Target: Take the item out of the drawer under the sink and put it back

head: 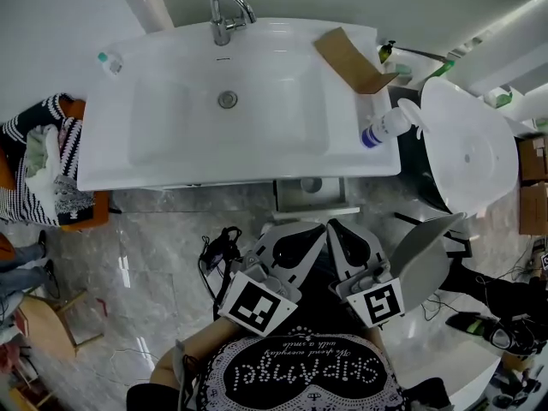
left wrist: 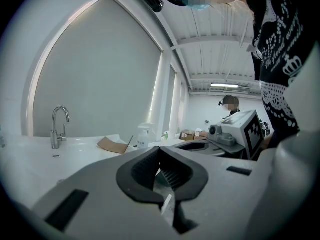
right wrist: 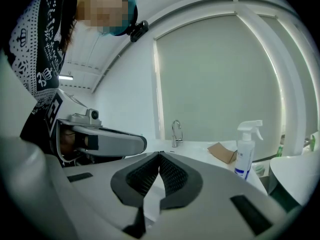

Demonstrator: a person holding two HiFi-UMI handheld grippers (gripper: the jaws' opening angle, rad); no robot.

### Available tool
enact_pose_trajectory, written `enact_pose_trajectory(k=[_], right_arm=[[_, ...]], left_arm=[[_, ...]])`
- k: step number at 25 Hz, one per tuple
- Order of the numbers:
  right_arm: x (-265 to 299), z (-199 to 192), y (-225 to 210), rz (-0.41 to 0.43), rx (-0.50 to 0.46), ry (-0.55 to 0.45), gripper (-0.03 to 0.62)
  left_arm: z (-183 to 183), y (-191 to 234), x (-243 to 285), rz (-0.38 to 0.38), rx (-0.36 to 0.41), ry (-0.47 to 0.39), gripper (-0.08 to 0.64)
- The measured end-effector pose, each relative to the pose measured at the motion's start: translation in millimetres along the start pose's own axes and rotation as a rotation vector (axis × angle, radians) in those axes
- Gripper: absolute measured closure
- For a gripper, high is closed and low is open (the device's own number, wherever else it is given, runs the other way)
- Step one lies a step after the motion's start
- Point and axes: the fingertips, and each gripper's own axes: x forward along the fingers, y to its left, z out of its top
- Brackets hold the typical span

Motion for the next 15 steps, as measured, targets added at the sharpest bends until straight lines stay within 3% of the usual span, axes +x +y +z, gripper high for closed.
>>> enact_pose_trajectory(k=[15], right_arm=[[-3.0,-2.6,3.2,-0.010,-0.011,0.004,0.574]], left_arm=[[-1.8,0.1,-5.7,0.009,-0.007,-0.009,0.557]])
